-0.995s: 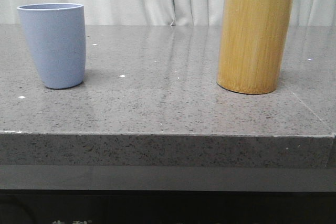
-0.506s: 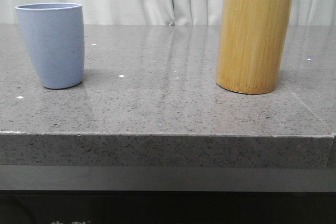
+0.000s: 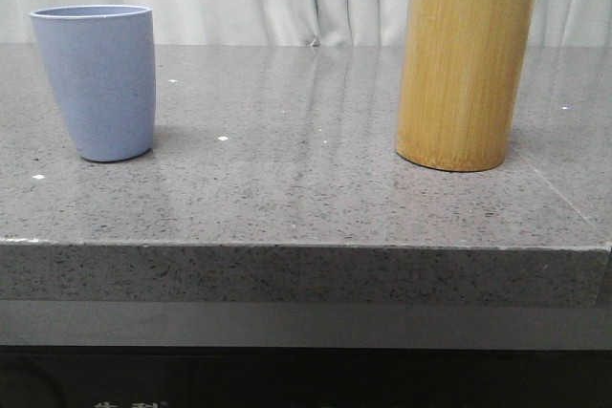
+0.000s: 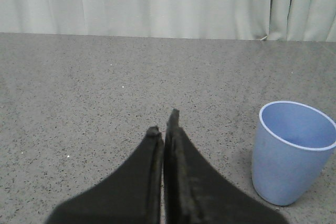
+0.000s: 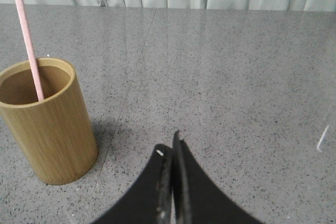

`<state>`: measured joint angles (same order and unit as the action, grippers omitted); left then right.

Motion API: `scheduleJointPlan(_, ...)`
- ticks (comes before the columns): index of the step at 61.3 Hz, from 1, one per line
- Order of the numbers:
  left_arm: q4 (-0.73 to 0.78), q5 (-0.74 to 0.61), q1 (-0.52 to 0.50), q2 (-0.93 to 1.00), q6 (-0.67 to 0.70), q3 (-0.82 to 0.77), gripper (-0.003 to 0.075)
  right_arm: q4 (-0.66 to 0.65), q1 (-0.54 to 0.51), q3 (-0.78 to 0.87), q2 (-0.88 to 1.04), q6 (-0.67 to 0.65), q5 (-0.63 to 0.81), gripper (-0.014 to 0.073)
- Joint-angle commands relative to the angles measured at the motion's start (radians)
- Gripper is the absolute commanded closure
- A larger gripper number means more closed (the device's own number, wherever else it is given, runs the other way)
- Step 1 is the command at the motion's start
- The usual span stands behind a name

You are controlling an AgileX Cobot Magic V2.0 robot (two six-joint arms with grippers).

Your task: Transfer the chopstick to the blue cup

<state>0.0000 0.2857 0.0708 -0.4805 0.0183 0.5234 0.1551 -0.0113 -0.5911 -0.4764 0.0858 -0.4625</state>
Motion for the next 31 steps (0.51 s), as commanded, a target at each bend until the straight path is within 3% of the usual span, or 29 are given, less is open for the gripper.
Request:
scheduleJointPlan(1,0.0,-0.105,0.008,-0.01,0.004,0.037,0.0599,0.002,-0.005,-0.039,-0.009,0.006,0.088,0.0437)
scheduleJointPlan(6,0.0,-0.103,0.008,-0.01,0.004,0.037,0.0362,0.002,-0.005,-0.039,-0.009,0.006,0.087,0.022)
scheduleJointPlan(12,0.0,-0.102,0.008,-0.01,0.004,0.037,0.0099,0.002,-0.005,-0.039,-0.009,0.006,0.086,0.0045)
scheduleJointPlan(16,0.0,-0.102,0.008,-0.01,0.004,0.035,0.0016,0.002,-0.005,-0.039,-0.009,0.006,0.087,-0.0014)
scheduleJointPlan(31,0.0,-0.094,0.008,-0.01,0.004,0.033,0.0077,0.002,-0.005,-0.039,-0.009,0.006,0.086,-0.0032)
